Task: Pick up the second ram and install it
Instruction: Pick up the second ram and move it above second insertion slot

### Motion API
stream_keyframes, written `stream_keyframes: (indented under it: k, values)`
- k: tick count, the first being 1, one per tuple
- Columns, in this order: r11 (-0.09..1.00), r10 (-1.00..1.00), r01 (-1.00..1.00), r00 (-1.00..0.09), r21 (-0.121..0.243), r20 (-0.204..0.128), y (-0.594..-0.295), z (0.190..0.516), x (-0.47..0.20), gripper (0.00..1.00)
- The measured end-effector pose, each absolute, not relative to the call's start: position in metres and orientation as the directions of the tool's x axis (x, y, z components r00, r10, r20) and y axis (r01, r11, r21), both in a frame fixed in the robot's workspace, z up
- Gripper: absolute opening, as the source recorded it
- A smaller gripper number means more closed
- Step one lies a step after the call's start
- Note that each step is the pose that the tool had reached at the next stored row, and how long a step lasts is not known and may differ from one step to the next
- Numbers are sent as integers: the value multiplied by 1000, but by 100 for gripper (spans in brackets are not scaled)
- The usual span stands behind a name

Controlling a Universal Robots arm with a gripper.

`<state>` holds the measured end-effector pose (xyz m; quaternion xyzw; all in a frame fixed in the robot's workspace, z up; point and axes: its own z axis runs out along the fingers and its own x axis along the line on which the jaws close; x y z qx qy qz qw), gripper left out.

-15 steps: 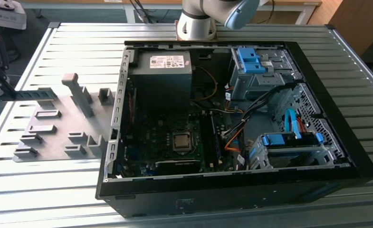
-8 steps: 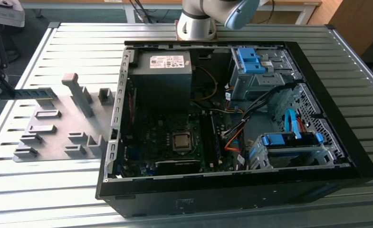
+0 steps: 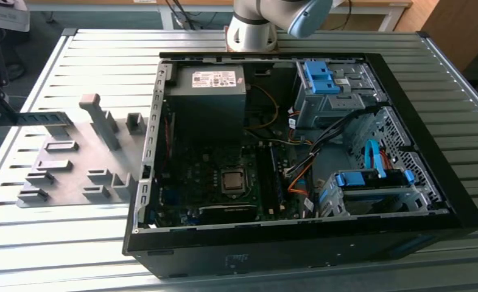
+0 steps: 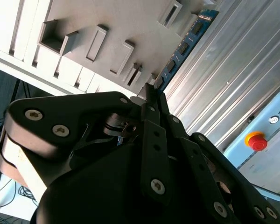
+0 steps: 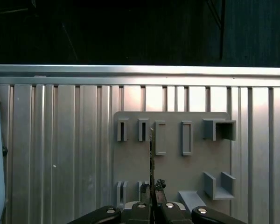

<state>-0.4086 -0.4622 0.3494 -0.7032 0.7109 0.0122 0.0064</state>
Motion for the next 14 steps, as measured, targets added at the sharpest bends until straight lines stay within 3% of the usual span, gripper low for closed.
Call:
stream_keyframes:
  k: [14]
  values:
    - [11, -1000, -1000, -11, 8, -26, -462, 356, -409, 14]
